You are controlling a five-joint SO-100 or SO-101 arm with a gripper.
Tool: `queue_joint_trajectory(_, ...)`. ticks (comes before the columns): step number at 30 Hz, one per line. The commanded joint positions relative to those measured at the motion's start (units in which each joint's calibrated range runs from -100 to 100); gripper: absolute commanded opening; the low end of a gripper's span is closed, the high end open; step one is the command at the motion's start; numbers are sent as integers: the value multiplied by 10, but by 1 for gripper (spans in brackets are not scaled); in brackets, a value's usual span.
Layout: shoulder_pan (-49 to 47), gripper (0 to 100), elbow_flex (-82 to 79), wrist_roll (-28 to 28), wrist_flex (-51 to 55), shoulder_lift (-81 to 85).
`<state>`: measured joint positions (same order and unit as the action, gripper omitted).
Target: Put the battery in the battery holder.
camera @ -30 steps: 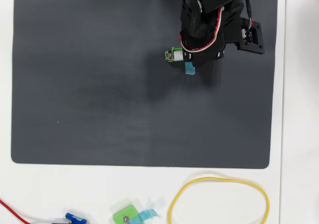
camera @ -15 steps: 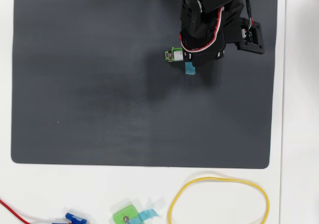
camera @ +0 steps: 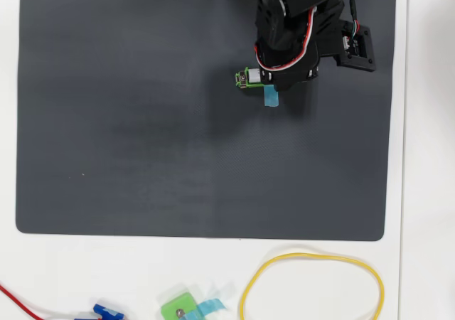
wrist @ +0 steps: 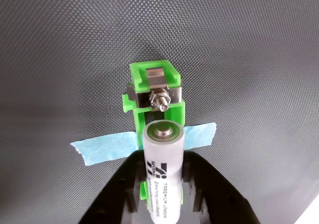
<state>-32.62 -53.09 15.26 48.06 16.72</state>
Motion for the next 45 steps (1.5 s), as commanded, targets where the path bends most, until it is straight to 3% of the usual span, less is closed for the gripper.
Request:
queue_joint_trajectory(1, 9, 0, 0, -2, -3, 4)
queue_joint_trajectory(7, 9, 0, 1, -3, -3, 4)
queue_joint_trajectory(14, 3, 0, 3, -58, -3, 5)
queue_joint_trajectory(45, 10, 0, 3, -36, -3, 10)
